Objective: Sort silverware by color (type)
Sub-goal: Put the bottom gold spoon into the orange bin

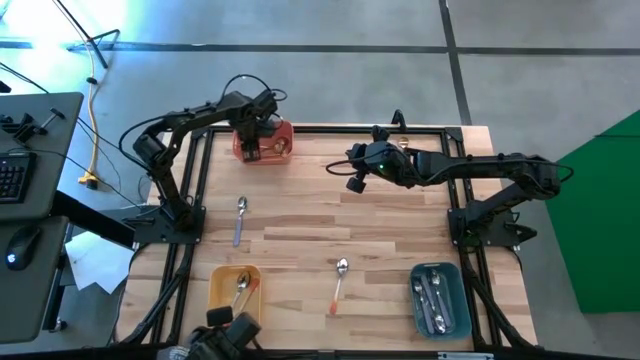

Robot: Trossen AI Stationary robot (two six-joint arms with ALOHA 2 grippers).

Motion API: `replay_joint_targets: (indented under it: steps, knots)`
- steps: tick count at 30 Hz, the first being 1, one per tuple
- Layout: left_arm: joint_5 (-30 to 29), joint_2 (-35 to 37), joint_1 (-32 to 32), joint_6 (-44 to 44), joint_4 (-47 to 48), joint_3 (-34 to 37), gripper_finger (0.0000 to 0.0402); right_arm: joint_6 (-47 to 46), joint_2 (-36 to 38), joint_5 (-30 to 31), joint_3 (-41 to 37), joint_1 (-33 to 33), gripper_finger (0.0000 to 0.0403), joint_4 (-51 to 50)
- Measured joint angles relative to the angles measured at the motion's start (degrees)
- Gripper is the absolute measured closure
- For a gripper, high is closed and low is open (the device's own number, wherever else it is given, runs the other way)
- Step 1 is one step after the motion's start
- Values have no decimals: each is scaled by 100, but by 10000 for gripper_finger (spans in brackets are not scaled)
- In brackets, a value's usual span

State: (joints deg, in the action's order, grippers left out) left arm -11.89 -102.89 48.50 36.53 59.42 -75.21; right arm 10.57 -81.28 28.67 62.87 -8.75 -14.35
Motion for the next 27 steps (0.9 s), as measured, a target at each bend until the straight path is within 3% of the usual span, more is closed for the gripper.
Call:
replay_joint_targets:
  steps: [16,27]
  knots:
    - [-28,-20,113,422,-379,242,288,0,0,2,0,1,403,2]
    - [-176,-581,115,468,-407,242,291,0,0,2,0,1,403,2]
